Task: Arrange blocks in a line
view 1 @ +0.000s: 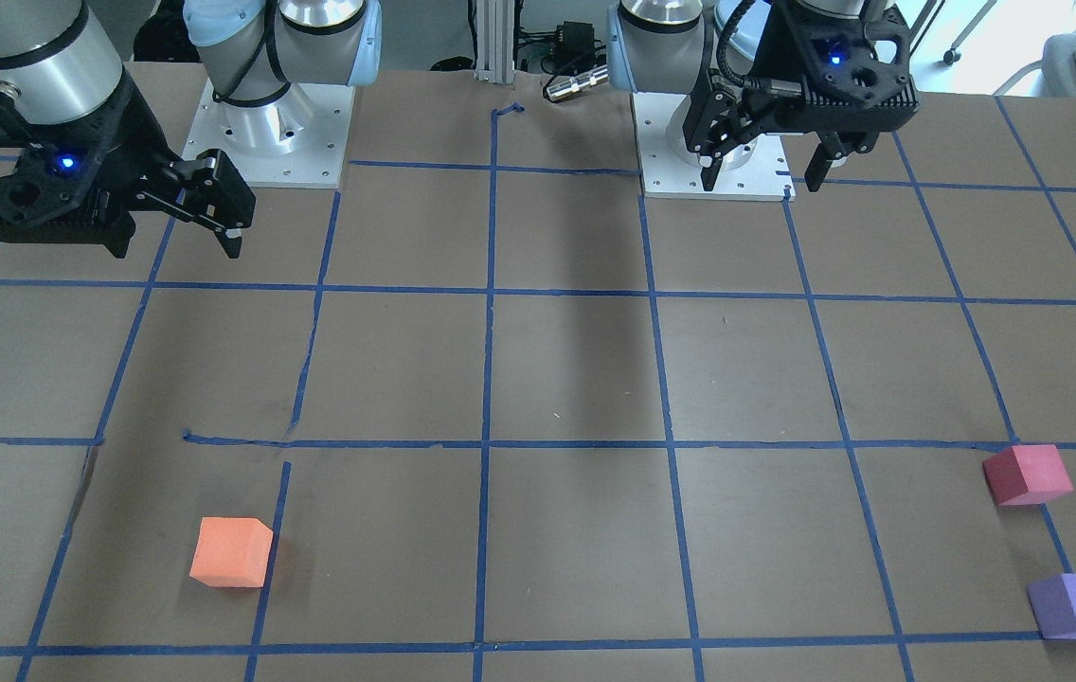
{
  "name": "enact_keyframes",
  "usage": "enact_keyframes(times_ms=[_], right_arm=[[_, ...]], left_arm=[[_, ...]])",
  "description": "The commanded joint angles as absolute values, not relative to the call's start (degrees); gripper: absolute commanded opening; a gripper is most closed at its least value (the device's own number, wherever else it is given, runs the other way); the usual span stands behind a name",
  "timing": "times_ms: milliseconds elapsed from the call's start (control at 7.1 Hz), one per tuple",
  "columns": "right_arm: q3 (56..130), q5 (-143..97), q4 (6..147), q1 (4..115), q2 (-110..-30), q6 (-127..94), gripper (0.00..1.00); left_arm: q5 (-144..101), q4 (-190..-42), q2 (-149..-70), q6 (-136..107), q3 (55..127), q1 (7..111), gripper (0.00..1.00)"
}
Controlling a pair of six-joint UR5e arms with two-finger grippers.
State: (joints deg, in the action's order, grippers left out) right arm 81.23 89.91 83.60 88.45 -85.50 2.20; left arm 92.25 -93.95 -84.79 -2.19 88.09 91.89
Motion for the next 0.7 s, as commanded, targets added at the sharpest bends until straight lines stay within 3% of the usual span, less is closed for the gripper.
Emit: enact_keyframes(times_ms=[0, 282, 564], right_arm=[[81.30, 90.52, 84.02, 88.07, -84.99, 2.54, 1.00], [80.94, 92.80, 88.58, 88.07, -84.38, 3.16, 1.00], [80.16, 92.29, 95.94, 87.10, -75.27, 3.25, 1.00]], left_arm=[[92.55, -93.96, -84.64, -1.93, 88.07, 91.93, 1.00], [92.37, -93.96, -84.73, -2.20, 88.15, 91.93, 1.00], [92.11, -93.96, -84.46, -2.28, 88.15, 91.93, 1.00]])
